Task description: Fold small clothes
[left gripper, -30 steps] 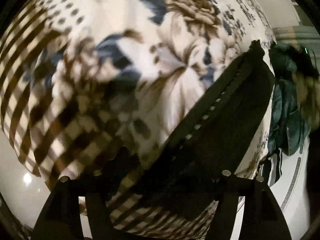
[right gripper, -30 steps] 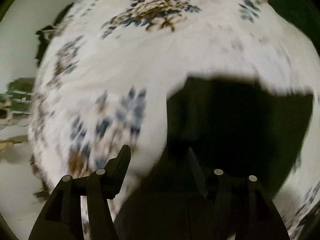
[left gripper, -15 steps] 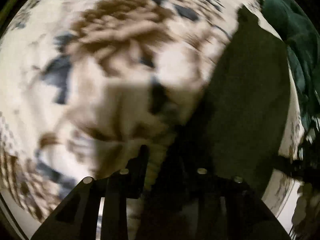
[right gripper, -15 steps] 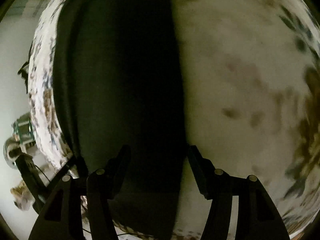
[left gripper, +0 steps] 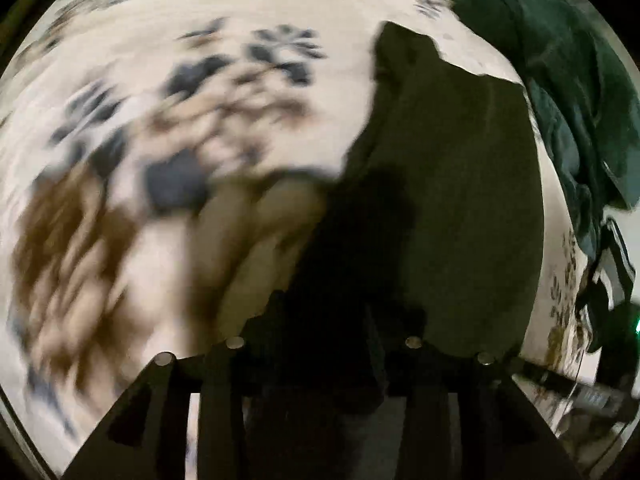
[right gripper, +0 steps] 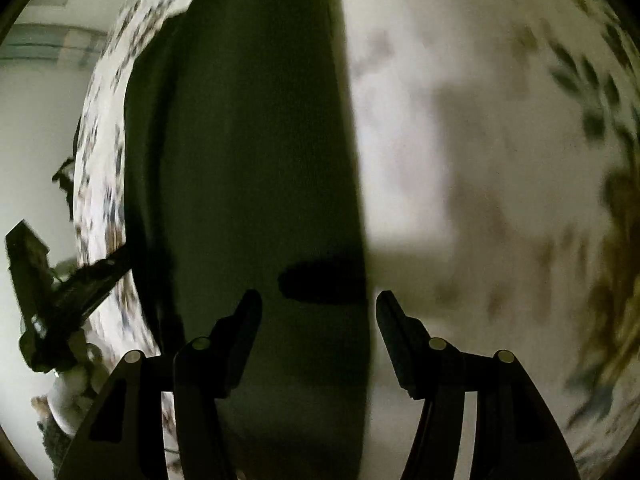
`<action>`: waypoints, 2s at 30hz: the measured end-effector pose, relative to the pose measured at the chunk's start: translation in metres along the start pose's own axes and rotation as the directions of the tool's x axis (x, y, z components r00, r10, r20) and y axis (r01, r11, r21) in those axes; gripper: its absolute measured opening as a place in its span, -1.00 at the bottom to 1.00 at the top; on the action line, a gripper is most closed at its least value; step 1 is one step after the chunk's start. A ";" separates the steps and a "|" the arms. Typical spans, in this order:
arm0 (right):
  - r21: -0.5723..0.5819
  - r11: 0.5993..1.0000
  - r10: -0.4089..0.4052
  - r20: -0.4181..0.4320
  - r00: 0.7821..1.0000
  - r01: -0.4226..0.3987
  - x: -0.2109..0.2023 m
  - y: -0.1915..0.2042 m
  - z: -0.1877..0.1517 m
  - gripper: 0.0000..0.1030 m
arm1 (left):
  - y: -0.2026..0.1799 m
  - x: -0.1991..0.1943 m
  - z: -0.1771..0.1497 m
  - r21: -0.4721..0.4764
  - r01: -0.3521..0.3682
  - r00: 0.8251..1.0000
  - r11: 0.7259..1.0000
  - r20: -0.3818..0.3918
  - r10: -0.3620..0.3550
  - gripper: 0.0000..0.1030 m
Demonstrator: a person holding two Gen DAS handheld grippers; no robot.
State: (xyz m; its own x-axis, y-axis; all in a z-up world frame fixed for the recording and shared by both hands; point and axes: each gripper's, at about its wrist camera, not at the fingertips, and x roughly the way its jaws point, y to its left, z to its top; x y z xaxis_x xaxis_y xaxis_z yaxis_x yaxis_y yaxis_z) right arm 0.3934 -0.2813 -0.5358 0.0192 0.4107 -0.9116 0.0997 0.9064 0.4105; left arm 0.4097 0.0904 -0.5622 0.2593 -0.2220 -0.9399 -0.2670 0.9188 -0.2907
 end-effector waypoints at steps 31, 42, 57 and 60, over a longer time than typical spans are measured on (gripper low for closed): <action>0.240 0.971 -0.046 0.277 0.960 -0.022 -0.034 -0.009 0.240 -0.43 | 0.000 0.055 0.206 -0.069 0.325 0.945 0.943 -0.023 -0.327 -0.65; 0.118 0.983 0.133 0.061 0.989 -0.139 -0.084 -0.004 0.034 0.30 | 0.021 -0.076 0.060 0.052 0.386 0.922 0.921 0.008 -0.387 0.34; 0.217 0.976 -0.001 -0.096 0.995 0.022 -0.026 -0.049 -0.226 -0.09 | 0.059 -0.061 -0.212 -0.197 0.194 0.956 0.961 -0.184 -0.231 0.31; 0.219 0.976 0.011 -0.094 0.995 0.010 -0.013 -0.050 -0.237 -0.09 | 0.050 -0.054 -0.218 -0.163 0.196 0.958 0.967 -0.179 -0.224 0.31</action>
State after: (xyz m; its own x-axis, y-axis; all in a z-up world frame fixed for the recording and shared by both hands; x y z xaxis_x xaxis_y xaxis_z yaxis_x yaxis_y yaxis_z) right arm 0.1526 -0.3084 -0.5393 -0.0738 0.4277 -0.9009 0.3149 0.8671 0.3859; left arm 0.1798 0.0771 -0.5653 0.1419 -0.4773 -0.8672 -0.3591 0.7916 -0.4944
